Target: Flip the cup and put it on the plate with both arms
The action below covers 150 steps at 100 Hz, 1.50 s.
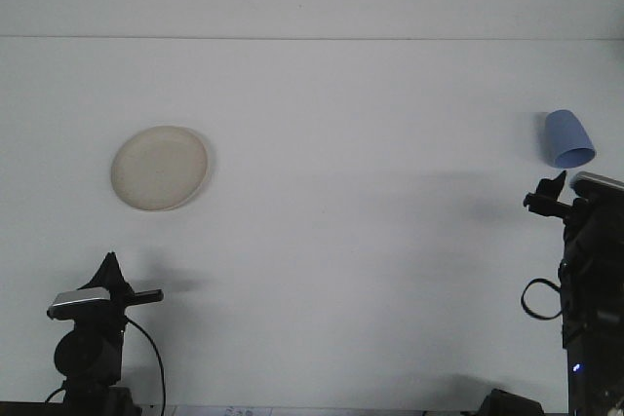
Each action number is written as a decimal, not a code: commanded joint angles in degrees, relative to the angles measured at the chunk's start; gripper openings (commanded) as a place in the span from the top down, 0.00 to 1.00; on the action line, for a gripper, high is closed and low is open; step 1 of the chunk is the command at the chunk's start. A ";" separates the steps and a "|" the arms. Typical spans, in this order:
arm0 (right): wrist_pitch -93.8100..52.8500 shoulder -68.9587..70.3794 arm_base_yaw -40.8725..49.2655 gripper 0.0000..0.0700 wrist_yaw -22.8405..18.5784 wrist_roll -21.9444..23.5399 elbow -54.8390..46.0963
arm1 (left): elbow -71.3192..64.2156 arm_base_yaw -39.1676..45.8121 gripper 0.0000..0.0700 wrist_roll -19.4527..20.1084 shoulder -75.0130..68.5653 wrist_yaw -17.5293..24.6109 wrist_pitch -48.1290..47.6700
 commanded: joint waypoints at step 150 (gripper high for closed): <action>37.68 64.15 -17.68 0.37 -31.26 -7.43 24.13 | -1.11 -0.02 0.98 0.48 -0.13 -0.11 0.68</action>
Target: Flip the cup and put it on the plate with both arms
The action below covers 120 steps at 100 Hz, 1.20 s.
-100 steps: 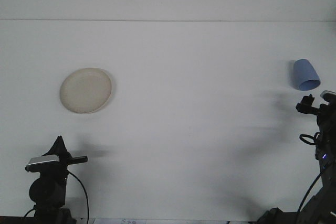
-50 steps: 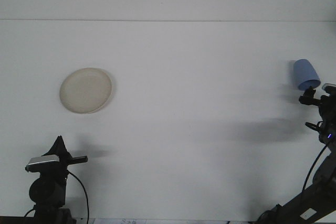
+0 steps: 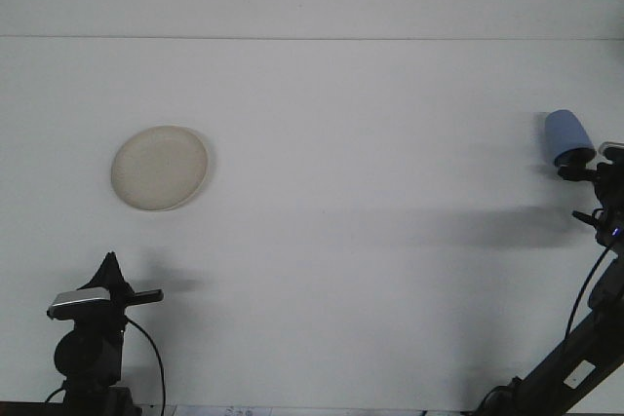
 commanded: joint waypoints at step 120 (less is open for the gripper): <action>-10.36 -2.49 1.92 0.99 -2.89 4.55 6.78 | -1.11 -0.02 0.98 0.48 -0.13 -0.11 0.68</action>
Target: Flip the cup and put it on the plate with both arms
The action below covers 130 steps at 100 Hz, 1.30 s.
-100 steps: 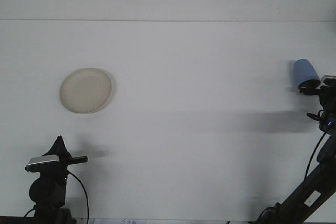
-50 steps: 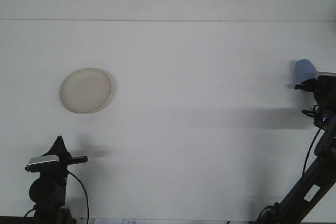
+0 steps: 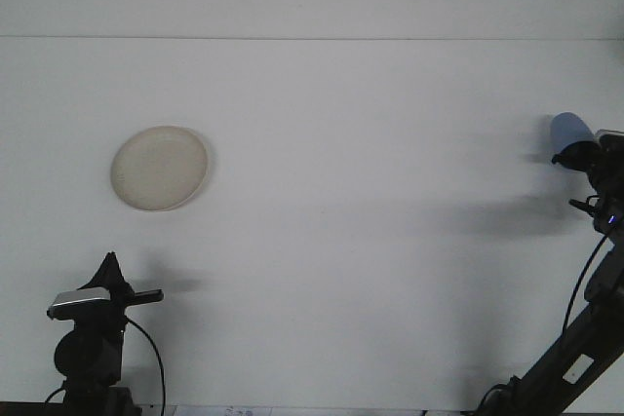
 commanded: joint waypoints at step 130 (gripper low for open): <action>-89.79 -37.29 60.43 0.99 20.00 10.36 7.41 | -1.11 -0.02 0.98 0.48 -0.13 -0.11 0.66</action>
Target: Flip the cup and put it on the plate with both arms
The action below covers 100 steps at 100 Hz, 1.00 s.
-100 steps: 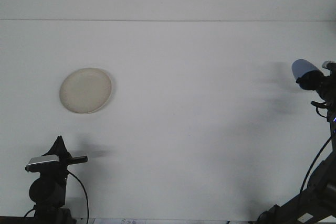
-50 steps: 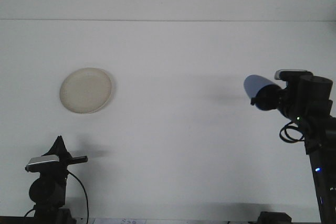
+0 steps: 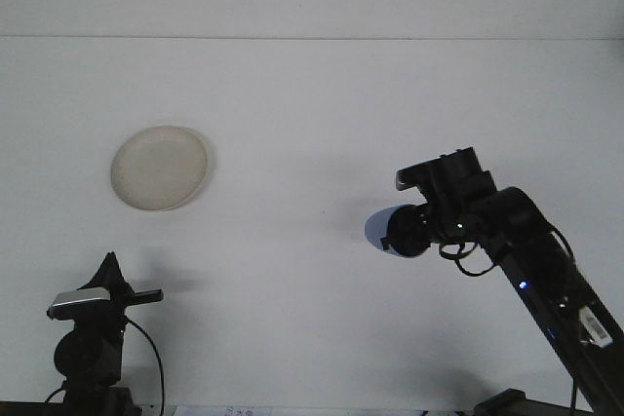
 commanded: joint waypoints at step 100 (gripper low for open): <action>-2.73 28.09 20.00 0.99 4.96 -1.11 11.54 | -1.11 -0.02 0.98 0.48 -0.13 -0.11 0.63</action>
